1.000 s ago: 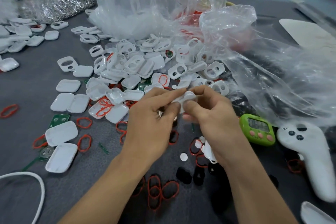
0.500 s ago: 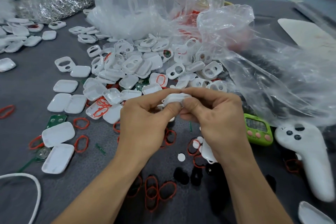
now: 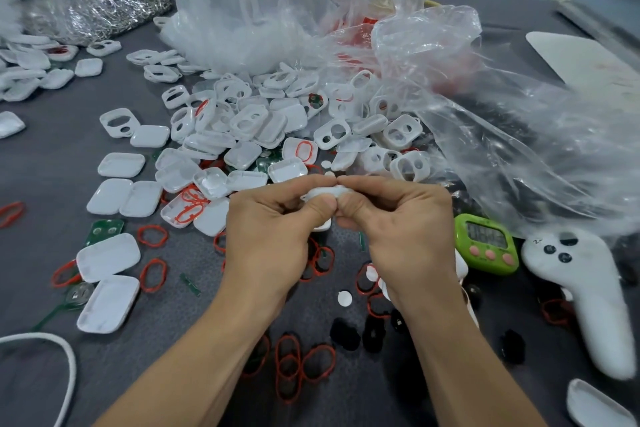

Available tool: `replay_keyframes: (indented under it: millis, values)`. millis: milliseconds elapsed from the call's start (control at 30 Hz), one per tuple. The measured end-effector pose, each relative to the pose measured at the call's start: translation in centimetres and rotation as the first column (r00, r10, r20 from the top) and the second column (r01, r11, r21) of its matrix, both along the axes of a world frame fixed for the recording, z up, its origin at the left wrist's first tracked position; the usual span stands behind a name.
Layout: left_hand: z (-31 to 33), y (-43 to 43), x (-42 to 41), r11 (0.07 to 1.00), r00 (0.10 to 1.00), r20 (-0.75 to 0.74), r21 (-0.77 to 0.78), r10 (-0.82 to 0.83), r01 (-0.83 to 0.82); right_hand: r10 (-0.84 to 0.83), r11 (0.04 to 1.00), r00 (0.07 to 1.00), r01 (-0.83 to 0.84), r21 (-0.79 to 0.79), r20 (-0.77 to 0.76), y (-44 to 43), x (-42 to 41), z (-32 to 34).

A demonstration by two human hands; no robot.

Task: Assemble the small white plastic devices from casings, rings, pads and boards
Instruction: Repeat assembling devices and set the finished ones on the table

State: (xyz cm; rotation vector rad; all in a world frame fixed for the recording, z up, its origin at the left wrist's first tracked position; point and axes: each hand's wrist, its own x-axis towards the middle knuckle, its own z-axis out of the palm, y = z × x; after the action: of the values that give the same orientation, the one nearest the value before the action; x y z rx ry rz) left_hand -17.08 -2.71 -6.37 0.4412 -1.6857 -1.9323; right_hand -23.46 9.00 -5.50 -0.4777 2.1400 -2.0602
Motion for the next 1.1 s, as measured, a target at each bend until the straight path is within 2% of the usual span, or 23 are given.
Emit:
replay_keyframes:
  millis: [300,433,567,633,833,1000,1100]
  values:
    - [-0.2,-0.2,-0.2,1.000,0.999,0.045,-0.024,0.011,-0.010,-0.058,0.995,0.996,0.063,0.074,-0.067,-0.6,0.8,-0.2]
    - [0.1,-0.2,-0.5,0.995,0.997,0.007,-0.070,0.073,-0.073,-0.046,0.998,0.996,0.049,-0.030,0.073,-1.0,0.3,0.0]
    - [0.4,-0.3,-0.4,0.990,0.997,-0.045,-0.126,0.060,-0.065,0.145,0.964,0.942,-0.067,-0.257,0.301,-1.2,0.6,0.4]
    - [0.2,-0.4,-0.4,0.995,0.998,-0.060,-0.091,0.037,-0.042,0.167,0.957,0.943,-0.085,-0.278,0.288,-1.0,0.5,0.4]
    - [0.2,-0.2,-0.4,0.992,0.992,0.019,0.029,-0.124,0.124,0.033,0.995,0.997,-0.027,-0.095,0.064,-0.3,0.0,0.7]
    - [0.3,-1.1,-0.4,0.933,0.941,0.032,0.150,-0.336,0.328,-0.017,0.998,1.000,0.016,0.058,0.021,0.4,-0.1,1.2]
    - [0.5,-1.2,-0.5,0.912,0.940,0.031,0.257,-0.339,0.320,-0.012,0.988,0.998,0.020,0.151,-0.055,0.7,0.3,1.6]
